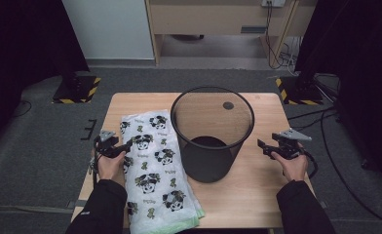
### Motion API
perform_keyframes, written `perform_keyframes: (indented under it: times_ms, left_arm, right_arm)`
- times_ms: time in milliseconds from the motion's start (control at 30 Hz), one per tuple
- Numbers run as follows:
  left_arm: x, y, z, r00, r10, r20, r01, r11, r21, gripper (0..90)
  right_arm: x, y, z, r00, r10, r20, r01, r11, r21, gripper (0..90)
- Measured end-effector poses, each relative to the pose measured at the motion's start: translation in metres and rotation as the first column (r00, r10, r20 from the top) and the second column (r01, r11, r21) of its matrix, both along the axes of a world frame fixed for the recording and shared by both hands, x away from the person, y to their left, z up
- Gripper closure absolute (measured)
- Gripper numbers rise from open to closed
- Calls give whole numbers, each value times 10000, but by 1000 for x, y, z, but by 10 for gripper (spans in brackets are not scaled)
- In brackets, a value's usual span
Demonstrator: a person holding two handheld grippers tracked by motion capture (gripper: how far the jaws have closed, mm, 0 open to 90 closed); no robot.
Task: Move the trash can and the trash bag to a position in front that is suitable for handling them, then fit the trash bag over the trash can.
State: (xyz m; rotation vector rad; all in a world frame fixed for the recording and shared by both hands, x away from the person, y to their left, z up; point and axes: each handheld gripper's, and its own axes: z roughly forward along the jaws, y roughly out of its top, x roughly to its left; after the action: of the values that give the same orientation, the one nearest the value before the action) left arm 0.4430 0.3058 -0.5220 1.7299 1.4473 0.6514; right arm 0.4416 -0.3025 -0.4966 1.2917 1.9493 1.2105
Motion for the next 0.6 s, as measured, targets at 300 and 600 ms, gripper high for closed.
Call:
perform_keyframes:
  times_ms: [300,600]
  left_arm:
    - [2,-11,-12,9965,-278,-789,332,9971,678,474]
    - [-4,-29,-12,9976,-325,-608,411,9885,1455,818]
  right_arm:
    - [1,-4,-1,9999,-155,-75,156,9999,66,255]
    - [3,-4,-2,9998,-142,-103,144,9998,116,257]
